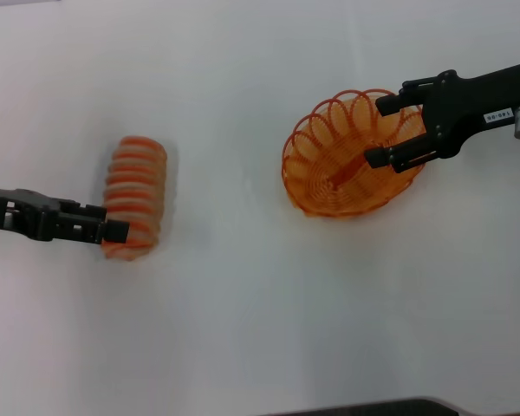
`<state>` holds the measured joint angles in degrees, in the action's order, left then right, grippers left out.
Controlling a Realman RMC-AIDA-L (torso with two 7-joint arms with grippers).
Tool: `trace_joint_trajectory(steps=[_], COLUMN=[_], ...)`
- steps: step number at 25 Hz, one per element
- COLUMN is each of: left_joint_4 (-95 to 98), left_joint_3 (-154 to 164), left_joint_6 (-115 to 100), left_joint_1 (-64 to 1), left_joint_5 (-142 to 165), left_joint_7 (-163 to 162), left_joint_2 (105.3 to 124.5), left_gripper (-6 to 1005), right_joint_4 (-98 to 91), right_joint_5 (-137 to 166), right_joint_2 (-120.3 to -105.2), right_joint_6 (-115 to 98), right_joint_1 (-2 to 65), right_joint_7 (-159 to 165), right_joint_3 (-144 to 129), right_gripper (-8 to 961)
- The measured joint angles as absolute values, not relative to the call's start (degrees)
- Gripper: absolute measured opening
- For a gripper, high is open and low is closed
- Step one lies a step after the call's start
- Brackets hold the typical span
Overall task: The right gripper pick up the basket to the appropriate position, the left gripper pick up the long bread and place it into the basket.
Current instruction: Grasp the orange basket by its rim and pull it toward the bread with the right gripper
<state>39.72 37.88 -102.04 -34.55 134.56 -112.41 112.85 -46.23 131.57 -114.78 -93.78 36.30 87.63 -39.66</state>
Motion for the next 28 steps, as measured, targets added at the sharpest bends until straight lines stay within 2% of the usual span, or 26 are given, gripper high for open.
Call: trace_joint_trajectory(steps=[15, 18, 23, 28], left_joint_4=[39.7, 39.7, 39.7, 39.7], left_joint_3=[37.9, 37.9, 38.0, 37.9], left_joint_6=[-102.1, -102.1, -102.1, -102.0], left_joint_1=[-34.5, -34.5, -34.8, -34.8], left_joint_5=[134.6, 134.6, 134.6, 134.6], left_joint_7=[-112.4, -112.4, -112.4, -112.4], left_joint_2=[112.94, 112.94, 112.94, 112.94], left_gripper=[781, 781, 782, 782], right_joint_4=[-46.3, -46.7, -46.9, -48.2], right_joint_5=[130.5, 126.2, 123.2, 131.6], right_joint_2=[-114.68, -113.54, -110.84, -110.64], right_joint_6=[-94.2, -95.3, -93.4, -84.7], right_joint_1=[36.4, 37.2, 40.7, 44.0], right_joint_7=[89.0, 92.6, 104.2, 115.0], right_joint_3=[-39.6, -39.6, -39.5, -40.1], right_gripper=[922, 918, 911, 905])
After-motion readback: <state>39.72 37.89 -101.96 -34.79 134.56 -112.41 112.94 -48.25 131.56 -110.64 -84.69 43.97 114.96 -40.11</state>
